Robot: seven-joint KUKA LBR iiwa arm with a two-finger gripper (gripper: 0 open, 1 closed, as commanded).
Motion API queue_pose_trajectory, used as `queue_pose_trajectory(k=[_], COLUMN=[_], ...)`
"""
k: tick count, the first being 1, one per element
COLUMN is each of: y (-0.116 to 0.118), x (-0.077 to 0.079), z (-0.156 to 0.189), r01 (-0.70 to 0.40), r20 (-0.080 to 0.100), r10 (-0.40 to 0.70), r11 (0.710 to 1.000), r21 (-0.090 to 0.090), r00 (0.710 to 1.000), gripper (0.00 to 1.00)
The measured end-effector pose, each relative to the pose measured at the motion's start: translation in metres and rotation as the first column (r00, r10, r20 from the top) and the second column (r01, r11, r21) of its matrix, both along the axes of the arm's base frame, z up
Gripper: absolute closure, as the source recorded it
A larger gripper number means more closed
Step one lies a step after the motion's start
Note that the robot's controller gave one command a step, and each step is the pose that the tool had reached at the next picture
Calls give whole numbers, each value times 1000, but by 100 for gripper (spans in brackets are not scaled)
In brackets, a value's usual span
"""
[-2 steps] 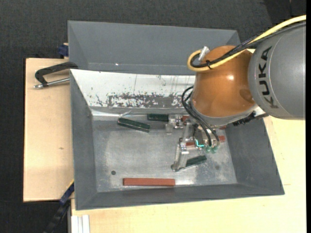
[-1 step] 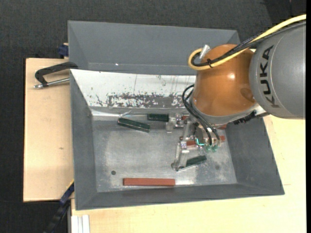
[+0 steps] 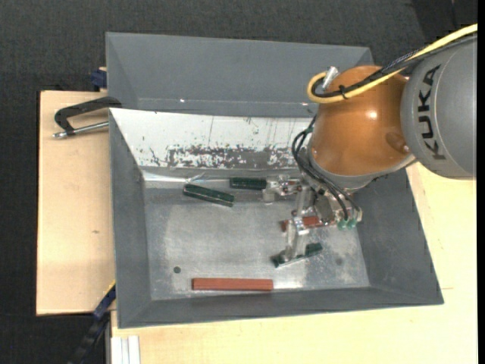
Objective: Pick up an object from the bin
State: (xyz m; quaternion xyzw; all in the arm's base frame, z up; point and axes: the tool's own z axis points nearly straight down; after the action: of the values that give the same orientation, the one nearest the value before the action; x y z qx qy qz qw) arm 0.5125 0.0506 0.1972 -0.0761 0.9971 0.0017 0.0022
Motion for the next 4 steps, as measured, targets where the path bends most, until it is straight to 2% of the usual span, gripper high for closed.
queue_pose_trajectory(k=[1, 2, 3, 4], y=[-51, -54, -68, -68], x=[-6, -1, -14, -14], z=[-60, -88, -127, -127], r01=[-237, -289, -441, -441], r20=[3, -4, -4, -4], r10=[237, 289, 441, 441], r11=[971, 957, 897, 897], r21=[-5, -4, -2, -2], r00=[971, 957, 897, 897], gripper=[0, 0, 100, 100])
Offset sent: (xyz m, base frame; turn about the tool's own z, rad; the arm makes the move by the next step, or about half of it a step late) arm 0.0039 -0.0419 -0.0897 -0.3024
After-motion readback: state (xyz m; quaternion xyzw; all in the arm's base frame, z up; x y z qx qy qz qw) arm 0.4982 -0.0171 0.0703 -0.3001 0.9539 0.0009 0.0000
